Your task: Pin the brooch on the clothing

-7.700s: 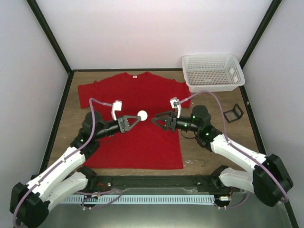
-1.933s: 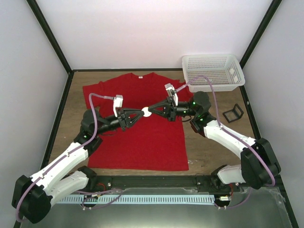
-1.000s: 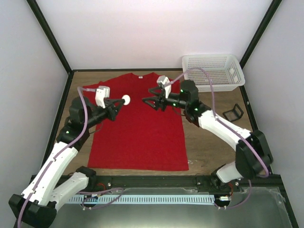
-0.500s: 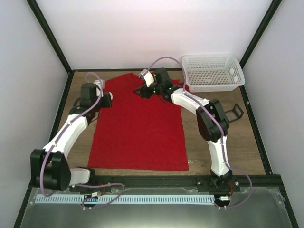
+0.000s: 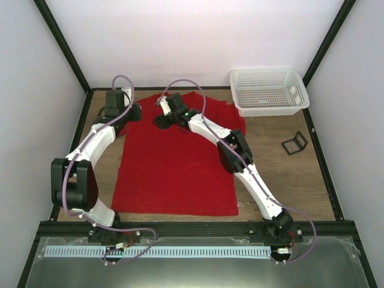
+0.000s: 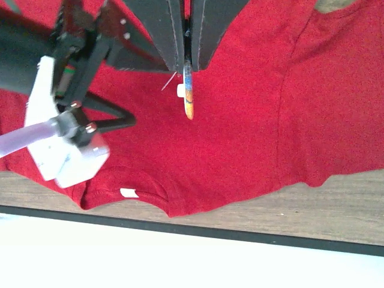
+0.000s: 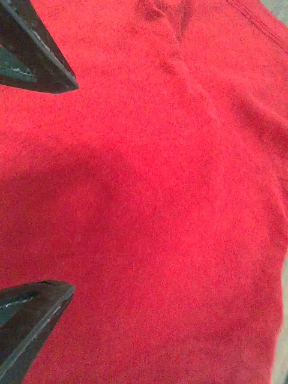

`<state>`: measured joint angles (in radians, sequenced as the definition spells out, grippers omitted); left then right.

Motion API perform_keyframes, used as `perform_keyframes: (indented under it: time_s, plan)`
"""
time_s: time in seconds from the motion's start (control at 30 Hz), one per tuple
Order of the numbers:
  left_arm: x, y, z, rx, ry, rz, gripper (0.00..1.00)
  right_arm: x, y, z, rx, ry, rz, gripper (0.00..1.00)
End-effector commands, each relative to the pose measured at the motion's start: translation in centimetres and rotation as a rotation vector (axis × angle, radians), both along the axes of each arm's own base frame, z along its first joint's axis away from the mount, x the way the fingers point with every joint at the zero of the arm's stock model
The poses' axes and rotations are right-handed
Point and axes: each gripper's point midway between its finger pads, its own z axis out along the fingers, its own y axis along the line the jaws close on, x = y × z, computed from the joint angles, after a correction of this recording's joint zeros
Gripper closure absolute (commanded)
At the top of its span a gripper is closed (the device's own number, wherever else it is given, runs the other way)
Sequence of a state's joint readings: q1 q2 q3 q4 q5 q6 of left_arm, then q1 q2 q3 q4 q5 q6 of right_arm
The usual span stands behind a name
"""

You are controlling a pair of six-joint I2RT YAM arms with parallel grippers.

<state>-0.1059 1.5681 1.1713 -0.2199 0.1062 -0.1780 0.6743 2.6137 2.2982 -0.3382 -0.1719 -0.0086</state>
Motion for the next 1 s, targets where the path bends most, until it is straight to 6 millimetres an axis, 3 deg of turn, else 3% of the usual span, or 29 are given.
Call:
perform_keyframes:
  time_s: [0.0, 0.23, 0.43, 0.6, 0.7, 0.83, 0.97]
  plan:
    - [1.0, 0.0, 0.1, 0.039, -0.019, -0.050, 1.00, 0.8, 1.3, 0.5, 0.012, -0.021, -0.053, 0.21]
    - [2.6, -0.9, 0.7, 0.063, -0.072, -0.116, 1.00, 0.9, 1.7, -2.0, -0.029, -0.025, -0.041, 0.35]
    - [3.5, -0.4, -1.0, 0.135, -0.061, -0.126, 1.00, 0.4, 1.2, -4.7, -0.084, 0.003, -0.029, 0.43]
    - [4.6, -0.1, -2.3, 0.166, -0.033, -0.127, 1.00, 0.1, 0.8, -5.7, -0.126, 0.016, -0.018, 0.52]
    - [5.0, 0.0, -3.2, 0.176, -0.001, -0.122, 1.00, -0.2, 0.6, -6.2, -0.141, 0.030, -0.011, 0.65]
    - [4.8, -0.2, -4.8, 0.194, 0.038, -0.158, 1.00, -0.7, 0.8, -7.1, -0.140, 0.053, 0.010, 0.91]
    - [4.6, -0.1, -6.1, 0.225, 0.047, -0.183, 1.00, -0.5, 1.4, -5.4, -0.105, 0.027, 0.025, 0.99]
